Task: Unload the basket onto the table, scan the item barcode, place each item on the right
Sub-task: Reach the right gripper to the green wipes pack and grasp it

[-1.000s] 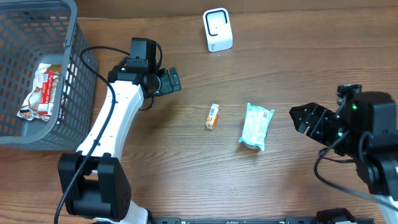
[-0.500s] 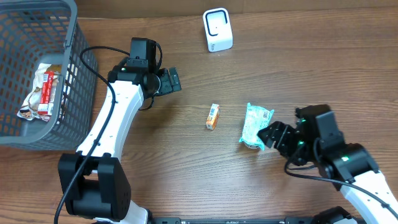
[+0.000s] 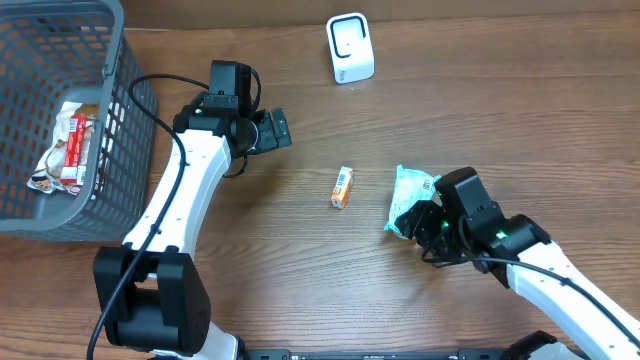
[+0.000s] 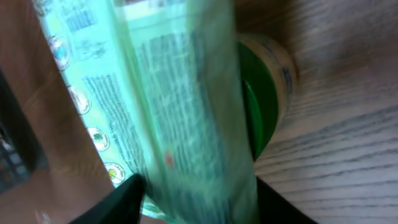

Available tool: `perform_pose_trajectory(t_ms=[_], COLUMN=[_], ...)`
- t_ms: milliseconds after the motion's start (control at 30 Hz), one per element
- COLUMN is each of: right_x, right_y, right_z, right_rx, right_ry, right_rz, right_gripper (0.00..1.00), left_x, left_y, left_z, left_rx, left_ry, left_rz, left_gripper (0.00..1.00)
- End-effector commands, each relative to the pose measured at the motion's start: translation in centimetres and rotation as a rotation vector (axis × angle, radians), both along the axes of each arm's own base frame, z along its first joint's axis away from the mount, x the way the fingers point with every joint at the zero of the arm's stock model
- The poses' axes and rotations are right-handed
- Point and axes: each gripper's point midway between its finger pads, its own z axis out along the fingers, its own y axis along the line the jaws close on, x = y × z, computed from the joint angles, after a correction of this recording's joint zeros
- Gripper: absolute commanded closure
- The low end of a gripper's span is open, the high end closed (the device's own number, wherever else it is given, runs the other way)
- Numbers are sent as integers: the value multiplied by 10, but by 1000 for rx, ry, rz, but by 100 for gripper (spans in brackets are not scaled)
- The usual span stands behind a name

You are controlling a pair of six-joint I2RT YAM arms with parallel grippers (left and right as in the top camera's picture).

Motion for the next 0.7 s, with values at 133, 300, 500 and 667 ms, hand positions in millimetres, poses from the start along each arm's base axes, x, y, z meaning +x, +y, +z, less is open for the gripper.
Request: perform_pose_trajectory(t_ms=[133,300,500,667], right_x=[1,0,2,11], right_y=[-6,-5,-5,-15], right_z=[-4,17,71,115], right_rx=[-40,-36,-46,-92], right_ry=[-7,-86,-298,-507], right_rz=[-14,62,221,306], right_gripper=[82,95,96,97], left_x=[2,2,2,2], left_y=[1,1,1,1], left_z=[5,5,5,5], left_rx=[-3,-3,-3,-3], left_ry=[-14,-14,-14,-14], left_rz=[17,17,17,17], left_gripper=[0,0,0,0])
